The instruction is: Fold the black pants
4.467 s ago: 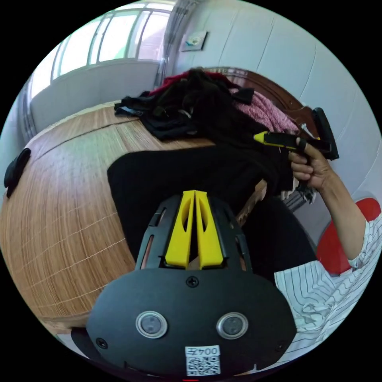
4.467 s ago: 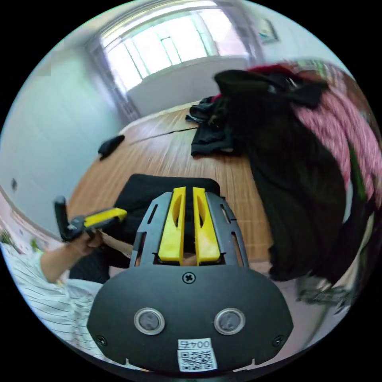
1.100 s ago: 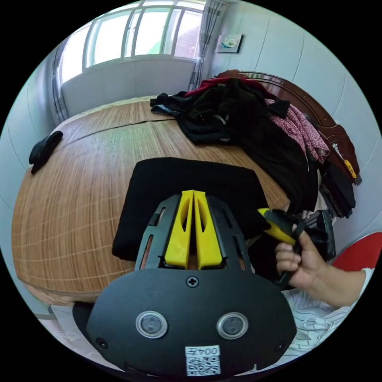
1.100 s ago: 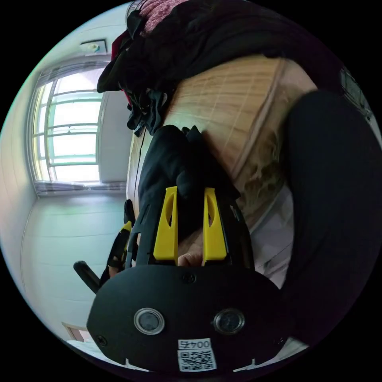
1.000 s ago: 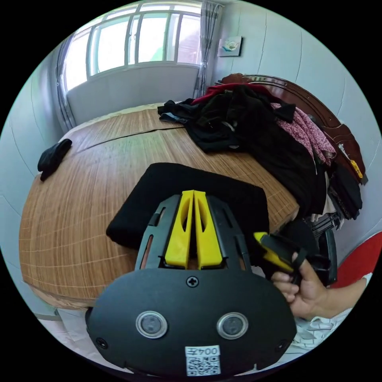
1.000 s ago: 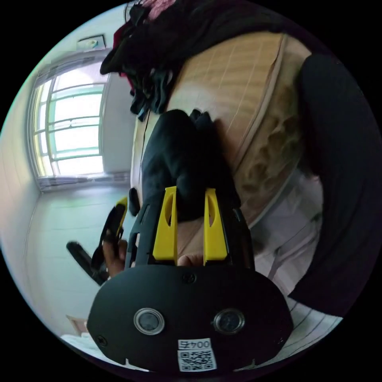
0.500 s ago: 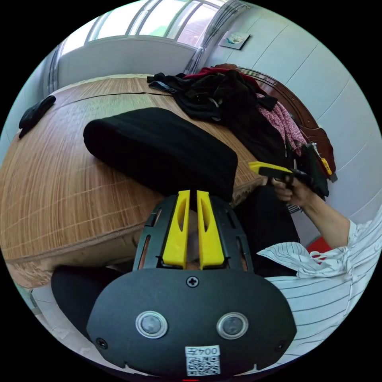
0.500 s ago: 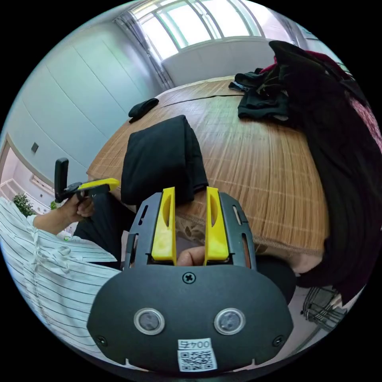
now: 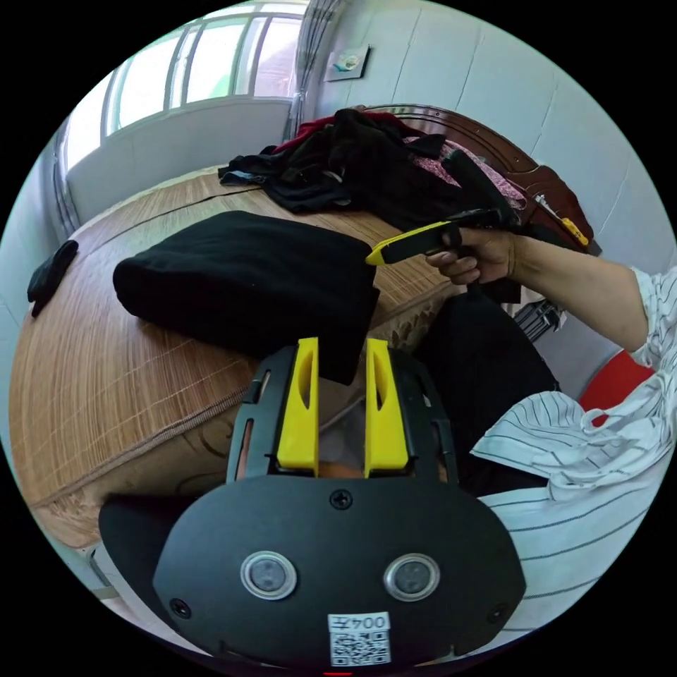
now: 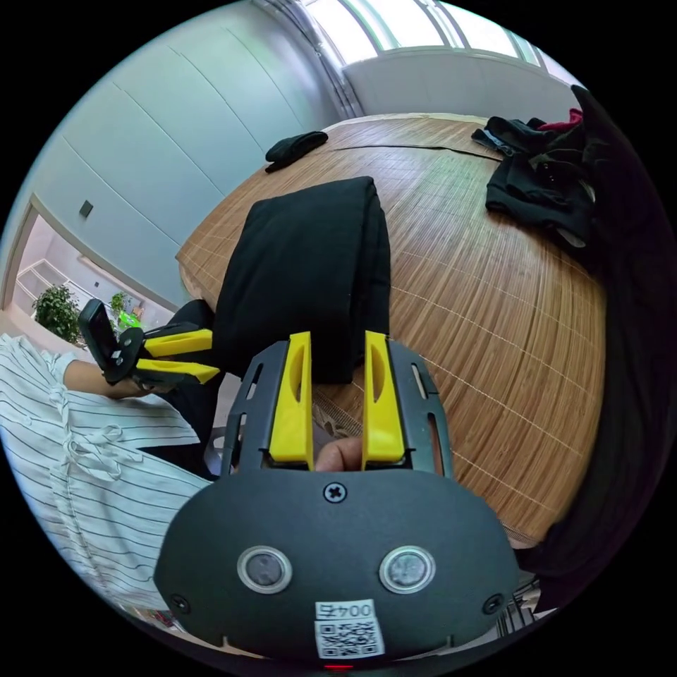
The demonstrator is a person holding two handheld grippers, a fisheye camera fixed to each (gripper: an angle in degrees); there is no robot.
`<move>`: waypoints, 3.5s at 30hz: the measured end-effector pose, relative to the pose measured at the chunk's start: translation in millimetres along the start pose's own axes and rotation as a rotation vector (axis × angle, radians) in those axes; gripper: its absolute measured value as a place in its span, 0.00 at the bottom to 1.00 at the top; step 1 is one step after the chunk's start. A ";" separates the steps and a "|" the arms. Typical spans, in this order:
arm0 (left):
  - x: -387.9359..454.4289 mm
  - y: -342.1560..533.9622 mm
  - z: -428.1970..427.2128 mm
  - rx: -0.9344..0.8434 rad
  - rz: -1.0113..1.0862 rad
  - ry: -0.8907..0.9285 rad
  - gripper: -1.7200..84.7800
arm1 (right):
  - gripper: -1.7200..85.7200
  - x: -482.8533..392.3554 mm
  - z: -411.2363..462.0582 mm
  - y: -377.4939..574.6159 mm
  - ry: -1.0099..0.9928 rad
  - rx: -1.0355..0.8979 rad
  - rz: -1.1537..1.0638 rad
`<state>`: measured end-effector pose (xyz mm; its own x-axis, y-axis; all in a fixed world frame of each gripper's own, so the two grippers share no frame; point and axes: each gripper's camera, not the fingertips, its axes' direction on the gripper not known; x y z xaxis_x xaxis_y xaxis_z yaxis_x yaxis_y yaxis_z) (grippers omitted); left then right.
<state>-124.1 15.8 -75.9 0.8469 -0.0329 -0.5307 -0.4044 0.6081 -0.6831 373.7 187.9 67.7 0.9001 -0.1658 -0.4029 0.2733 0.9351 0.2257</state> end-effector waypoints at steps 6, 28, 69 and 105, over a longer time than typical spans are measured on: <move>0.3 15.2 -1.2 -0.001 -0.010 0.018 0.07 | 0.14 -1.0 6.4 -12.1 -0.004 -0.008 0.021; -26.4 -11.8 27.6 -0.042 -0.034 0.121 0.03 | 0.08 -9.8 9.3 -54.8 -0.021 -0.079 -0.040; -20.6 -138.4 -32.5 0.246 -0.257 -0.030 0.03 | 0.06 -159.1 5.8 -38.6 0.238 0.340 0.158; 47.2 -309.4 -74.1 -0.365 -0.007 -0.199 0.02 | 0.08 -224.3 94.9 -87.3 0.236 0.122 0.039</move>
<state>15.4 -232.7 73.3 0.8859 0.1395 -0.4424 -0.4637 0.2864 -0.8384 180.1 113.8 222.6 0.8108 -0.0391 -0.5840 0.2912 0.8925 0.3446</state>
